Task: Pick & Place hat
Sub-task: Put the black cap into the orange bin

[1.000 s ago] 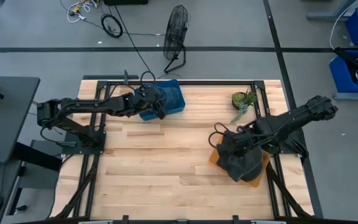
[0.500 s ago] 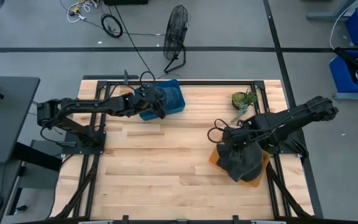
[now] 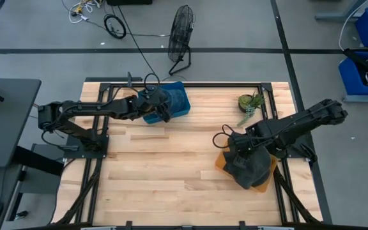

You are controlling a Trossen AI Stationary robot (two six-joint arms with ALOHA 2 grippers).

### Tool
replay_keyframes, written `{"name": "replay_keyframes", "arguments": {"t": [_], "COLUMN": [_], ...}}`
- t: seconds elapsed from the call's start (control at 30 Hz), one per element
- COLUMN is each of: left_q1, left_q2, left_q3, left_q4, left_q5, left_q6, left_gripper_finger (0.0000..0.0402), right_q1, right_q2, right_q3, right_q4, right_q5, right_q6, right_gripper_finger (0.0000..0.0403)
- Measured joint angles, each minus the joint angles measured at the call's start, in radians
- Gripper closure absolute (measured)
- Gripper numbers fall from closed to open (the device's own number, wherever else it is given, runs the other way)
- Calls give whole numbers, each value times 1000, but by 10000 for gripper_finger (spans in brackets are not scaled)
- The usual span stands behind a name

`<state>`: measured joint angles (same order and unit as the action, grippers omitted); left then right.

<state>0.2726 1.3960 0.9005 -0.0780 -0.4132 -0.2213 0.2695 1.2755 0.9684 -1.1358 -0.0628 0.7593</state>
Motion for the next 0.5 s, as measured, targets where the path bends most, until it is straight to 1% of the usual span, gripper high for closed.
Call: {"name": "replay_keyframes", "arguments": {"t": [0.1, 0.13, 0.17, 0.27, 0.4, 0.5], "left_q1": [0, -1, -2, -2, -2, -2], "left_q2": [0, 0, 0, 0, 0, 0], "left_q3": [0, 0, 0, 0, 0, 0], "left_q4": [0, 0, -1, -2, -3, -3], "left_q5": [0, 0, 0, 0, 0, 0], "left_q6": [0, 0, 1, 8, 9, 9], "left_gripper_finger": [278, 278, 278, 278, 278, 278], "right_q1": [-1, -1, -1, 0, 5, 5], "right_q2": [0, 0, 0, 0, 0, -2], "right_q3": [0, 0, 0, 0, 0, 11], "right_q4": [6, 11, 16, 16, 11, -36], "right_q5": [12, 25, 38, 46, 10, -9], "right_q6": [33, 57, 83, 226, 410, 566], "right_gripper_finger": [365, 383, 390, 381, 393, 396]}}
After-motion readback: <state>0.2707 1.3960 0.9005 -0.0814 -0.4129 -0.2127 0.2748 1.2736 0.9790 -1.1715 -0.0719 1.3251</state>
